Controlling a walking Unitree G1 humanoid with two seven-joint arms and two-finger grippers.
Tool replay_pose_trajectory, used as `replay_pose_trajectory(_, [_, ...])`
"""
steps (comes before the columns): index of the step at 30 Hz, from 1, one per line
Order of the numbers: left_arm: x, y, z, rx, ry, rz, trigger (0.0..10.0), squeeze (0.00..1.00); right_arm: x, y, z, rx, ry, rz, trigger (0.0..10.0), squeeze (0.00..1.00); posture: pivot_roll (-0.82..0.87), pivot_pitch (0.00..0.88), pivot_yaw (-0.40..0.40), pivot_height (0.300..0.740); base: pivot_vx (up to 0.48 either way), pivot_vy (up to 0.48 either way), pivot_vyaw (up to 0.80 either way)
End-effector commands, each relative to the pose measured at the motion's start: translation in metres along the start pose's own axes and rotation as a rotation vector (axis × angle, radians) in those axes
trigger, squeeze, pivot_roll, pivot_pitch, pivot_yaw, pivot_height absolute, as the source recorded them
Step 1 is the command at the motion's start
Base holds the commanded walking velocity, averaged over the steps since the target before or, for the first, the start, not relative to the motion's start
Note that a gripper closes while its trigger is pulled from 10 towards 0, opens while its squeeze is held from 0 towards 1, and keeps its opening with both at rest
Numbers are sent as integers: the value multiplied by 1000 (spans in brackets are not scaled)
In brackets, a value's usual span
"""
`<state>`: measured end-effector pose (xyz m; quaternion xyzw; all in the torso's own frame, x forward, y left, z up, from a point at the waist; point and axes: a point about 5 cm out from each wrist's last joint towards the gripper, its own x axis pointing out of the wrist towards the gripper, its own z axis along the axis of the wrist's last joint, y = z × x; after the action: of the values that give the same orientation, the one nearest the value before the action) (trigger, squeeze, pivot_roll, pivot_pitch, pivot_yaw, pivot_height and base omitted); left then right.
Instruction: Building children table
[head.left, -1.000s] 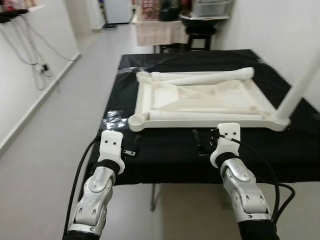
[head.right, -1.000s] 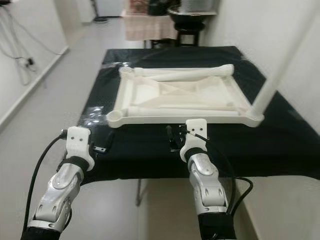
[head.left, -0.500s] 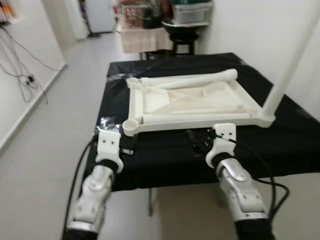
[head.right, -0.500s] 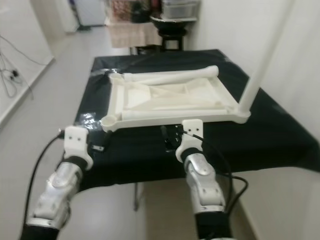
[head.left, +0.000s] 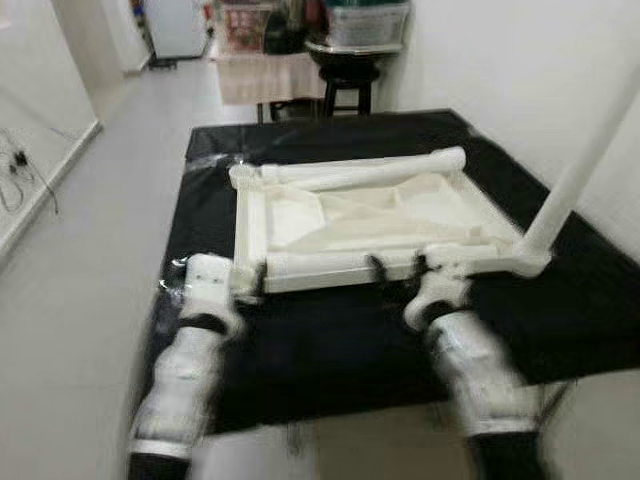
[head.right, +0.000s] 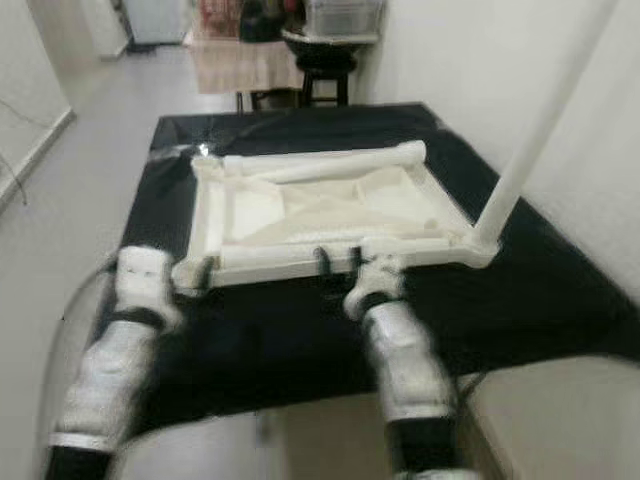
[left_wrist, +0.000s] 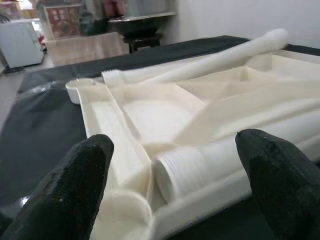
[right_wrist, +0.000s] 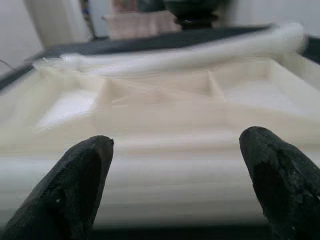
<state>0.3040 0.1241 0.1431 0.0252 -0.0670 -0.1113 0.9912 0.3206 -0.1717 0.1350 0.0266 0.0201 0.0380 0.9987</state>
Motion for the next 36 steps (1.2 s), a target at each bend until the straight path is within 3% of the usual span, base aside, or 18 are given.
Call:
replay_pose_trajectory(1, [-4, 12, -4, 17, 19, 34, 10000, 0, 3, 14, 5, 17, -24, 46, 10000, 0, -46, 7, -4, 740, 285, 0, 0])
replay_pose_trajectory(4, [-3, 11, -4, 14, 17, 21, 10000, 0, 3, 13, 6, 20, -31, 46, 10000, 0, -45, 8, -8, 740, 285, 0, 0])
replay_pose_trajectory(8, [-3, -8, 8, -117, 0, -167, 10000, 0, 3, 12, 6, 38, -30, 49, 10000, 0, -46, 13, -15, 740, 63, 0, -800])
replay_pose_trajectory(13, [-5, -20, 8, -223, 54, -258, 10000, 0, 3, 12, 7, 44, -41, 55, 10000, 0, -43, 17, -15, 740, 0, 0, -640])
replay_pose_trajectory(16, [-7, -21, 5, -283, 86, -261, 10000, 0, 2, 12, 8, 47, -41, 55, 10000, 0, -44, 21, -16, 740, 0, 0, 0])
replay_pose_trajectory(18, [-11, -18, -3, -408, 193, -254, 10000, 0, 2, 12, 8, 51, -40, 54, 10000, 0, -44, 23, -16, 740, 0, 0, 0])
replay_pose_trajectory(21, [-12, -14, -5, -447, 229, -240, 10000, 0, 2, 12, 8, 52, -39, 55, 10000, 0, -41, 23, -16, 740, 0, 0, 0])
replay_pose_trajectory(24, [-11, 5, -11, -509, 356, -94, 10000, 0, 3, 12, 7, 58, -37, 55, 10000, 0, -37, 26, -14, 740, 0, 0, 0])
replay_pose_trajectory(26, [-13, 10, -9, -563, 411, -73, 10000, 0, 3, 12, 7, 61, -34, 54, 10000, 0, -35, 26, -16, 740, 0, 0, 0])
replay_pose_trajectory(36, [-15, 9, 15, -493, 447, -145, 10000, 0, 3, 12, 6, 69, -30, 53, 10000, 0, -33, 27, -13, 740, 0, 0, 0])
